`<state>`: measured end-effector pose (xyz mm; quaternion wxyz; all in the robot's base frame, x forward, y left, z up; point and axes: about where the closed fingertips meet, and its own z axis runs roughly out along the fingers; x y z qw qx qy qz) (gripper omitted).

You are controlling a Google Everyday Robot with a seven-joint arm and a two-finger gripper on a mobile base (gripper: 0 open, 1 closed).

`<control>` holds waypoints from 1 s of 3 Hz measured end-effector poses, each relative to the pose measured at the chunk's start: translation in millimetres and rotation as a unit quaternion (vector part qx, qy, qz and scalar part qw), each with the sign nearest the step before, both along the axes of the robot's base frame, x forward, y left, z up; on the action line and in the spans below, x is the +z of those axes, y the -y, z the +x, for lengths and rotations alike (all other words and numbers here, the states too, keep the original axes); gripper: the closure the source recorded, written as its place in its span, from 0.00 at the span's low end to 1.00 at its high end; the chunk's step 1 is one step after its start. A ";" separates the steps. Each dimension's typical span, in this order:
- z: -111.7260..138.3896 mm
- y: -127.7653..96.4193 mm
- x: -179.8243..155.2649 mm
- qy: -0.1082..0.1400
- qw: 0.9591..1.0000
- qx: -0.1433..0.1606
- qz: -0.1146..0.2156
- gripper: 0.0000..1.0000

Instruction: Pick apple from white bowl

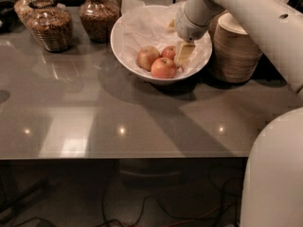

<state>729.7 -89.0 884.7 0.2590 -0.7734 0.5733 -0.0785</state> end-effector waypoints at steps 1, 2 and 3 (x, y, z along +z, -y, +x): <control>-2.9 -3.7 -9.2 -0.016 1.000 0.003 -0.002 0.34; -5.5 -4.9 -16.0 -0.029 1.000 0.003 -0.005 0.43; -6.2 -4.1 -16.8 -0.032 0.999 0.002 -0.004 0.62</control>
Offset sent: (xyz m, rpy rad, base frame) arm -0.0092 0.0033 -0.0174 -0.0140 0.0804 0.0018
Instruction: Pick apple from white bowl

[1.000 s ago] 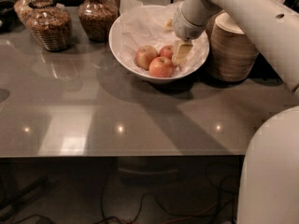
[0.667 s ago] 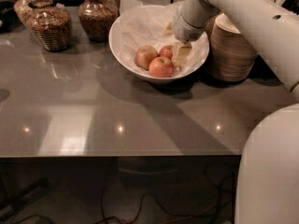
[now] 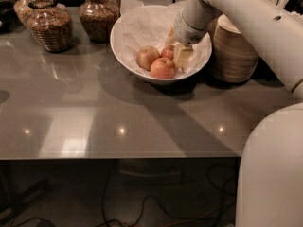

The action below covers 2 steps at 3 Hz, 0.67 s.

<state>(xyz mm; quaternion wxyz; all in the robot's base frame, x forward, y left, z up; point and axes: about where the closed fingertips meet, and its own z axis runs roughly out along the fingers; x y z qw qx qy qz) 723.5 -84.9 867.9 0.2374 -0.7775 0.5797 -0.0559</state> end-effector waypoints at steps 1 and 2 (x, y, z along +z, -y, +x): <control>-1.3 1.5 0.4 -0.002 1.000 -0.003 0.001 0.85; -5.0 2.9 10.8 0.007 1.000 -0.008 0.013 1.00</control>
Offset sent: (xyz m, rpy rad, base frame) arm -0.0106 -0.0079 0.0303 0.0547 -0.0489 -0.0345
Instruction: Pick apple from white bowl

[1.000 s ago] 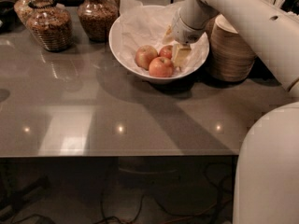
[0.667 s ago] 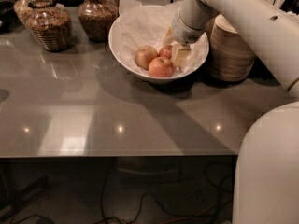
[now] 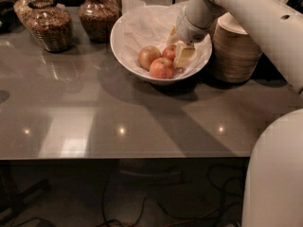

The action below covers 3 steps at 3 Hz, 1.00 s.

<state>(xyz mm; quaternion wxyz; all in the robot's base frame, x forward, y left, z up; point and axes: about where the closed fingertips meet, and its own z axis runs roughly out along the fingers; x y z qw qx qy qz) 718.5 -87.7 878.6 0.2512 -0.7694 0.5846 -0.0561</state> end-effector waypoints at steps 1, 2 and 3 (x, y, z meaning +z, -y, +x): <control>-5.9 -2.7 27.7 0.030 0.999 0.000 0.018 1.00; -15.6 -2.7 61.5 0.058 0.997 0.000 0.056 1.00; -24.1 -1.6 83.9 0.074 0.993 -0.001 0.093 1.00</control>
Offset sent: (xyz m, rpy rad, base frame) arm -0.0299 -0.0023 0.1091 0.2097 -0.1888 -0.0097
